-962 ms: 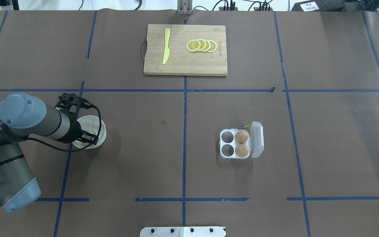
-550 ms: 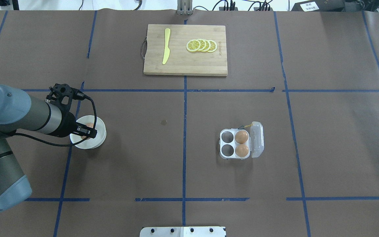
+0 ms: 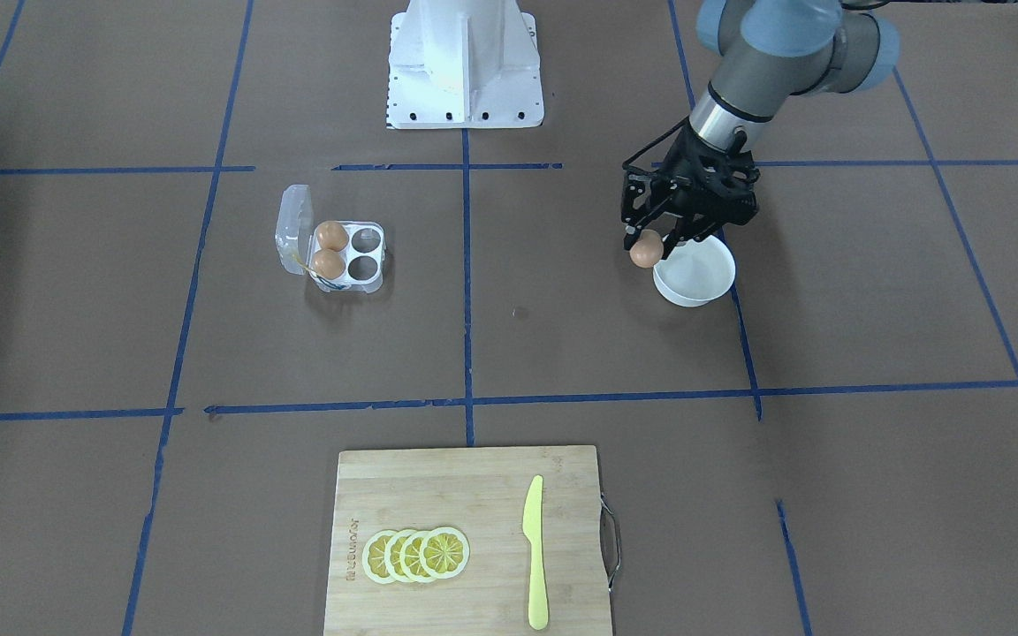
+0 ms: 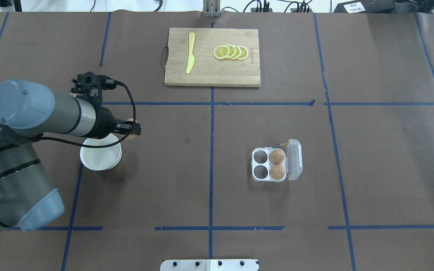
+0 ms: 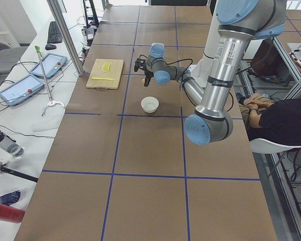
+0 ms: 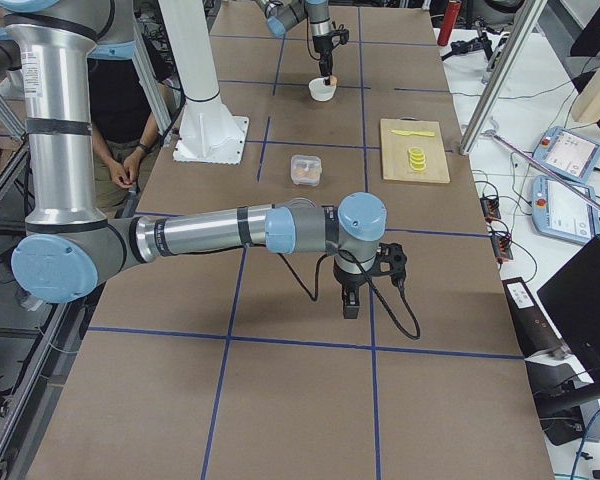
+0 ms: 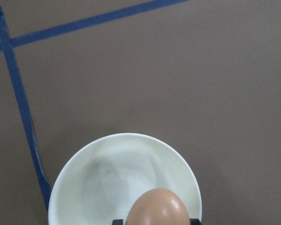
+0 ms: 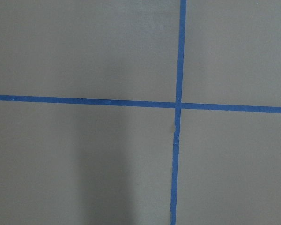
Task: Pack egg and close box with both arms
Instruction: 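Lift the egg with the left gripper and carry it to the egg box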
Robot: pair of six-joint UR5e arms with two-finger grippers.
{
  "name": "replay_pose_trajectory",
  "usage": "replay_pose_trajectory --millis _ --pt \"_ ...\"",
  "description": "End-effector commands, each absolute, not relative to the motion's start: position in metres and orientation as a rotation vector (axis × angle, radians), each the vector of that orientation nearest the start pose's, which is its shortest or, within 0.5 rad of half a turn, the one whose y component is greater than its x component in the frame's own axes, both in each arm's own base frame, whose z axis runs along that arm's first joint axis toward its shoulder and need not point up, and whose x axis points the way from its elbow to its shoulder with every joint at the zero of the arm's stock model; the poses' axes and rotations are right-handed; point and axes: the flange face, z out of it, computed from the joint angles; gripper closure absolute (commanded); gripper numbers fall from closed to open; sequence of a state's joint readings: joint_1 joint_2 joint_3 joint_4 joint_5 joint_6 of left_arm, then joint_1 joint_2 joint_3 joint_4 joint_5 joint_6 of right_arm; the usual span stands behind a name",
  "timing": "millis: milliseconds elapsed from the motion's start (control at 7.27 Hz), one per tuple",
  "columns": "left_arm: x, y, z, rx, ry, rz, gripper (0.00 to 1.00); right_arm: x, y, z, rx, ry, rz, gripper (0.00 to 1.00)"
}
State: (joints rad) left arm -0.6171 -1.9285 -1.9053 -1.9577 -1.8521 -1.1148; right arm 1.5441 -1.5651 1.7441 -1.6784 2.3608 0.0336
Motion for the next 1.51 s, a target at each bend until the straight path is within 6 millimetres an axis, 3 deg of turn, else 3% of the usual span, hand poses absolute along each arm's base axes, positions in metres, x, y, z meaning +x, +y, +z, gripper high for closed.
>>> replay_pose_trajectory --millis 0,138,412,550,688,825,962,1100,1375 --pt "0.48 -0.419 0.189 0.41 1.193 -0.108 1.0 0.05 -0.494 0.582 0.042 -0.791 -0.021 0.0" --pt "0.503 -0.407 0.182 0.458 1.277 -0.159 1.0 0.049 -0.494 0.58 0.043 -0.797 -0.021 0.0" --pt "0.575 -0.375 0.149 0.484 1.303 -0.132 1.0 0.048 -0.494 0.581 0.039 -0.805 -0.021 0.0" --pt "0.607 -0.385 0.132 0.492 1.282 -0.142 1.0 0.048 -0.494 0.582 0.037 -0.807 -0.019 0.0" --pt "0.64 -0.355 0.12 0.521 1.281 -0.149 1.0 0.048 -0.494 0.581 0.037 -0.808 -0.019 0.0" --pt "0.655 -0.35 0.102 0.546 1.284 -0.158 1.0 0.047 -0.494 0.584 0.03 -0.82 -0.016 0.0" --pt "0.676 -0.355 0.103 0.542 1.254 -0.157 1.0 0.047 -0.494 0.585 0.027 -0.822 -0.015 0.0" --pt "0.682 -0.357 0.095 0.543 1.252 -0.156 1.0 0.047 -0.494 0.585 0.028 -0.822 -0.016 0.0" --pt "0.687 -0.358 0.103 0.562 1.224 -0.122 1.0 0.047 -0.495 0.584 0.029 -0.822 -0.017 0.0"
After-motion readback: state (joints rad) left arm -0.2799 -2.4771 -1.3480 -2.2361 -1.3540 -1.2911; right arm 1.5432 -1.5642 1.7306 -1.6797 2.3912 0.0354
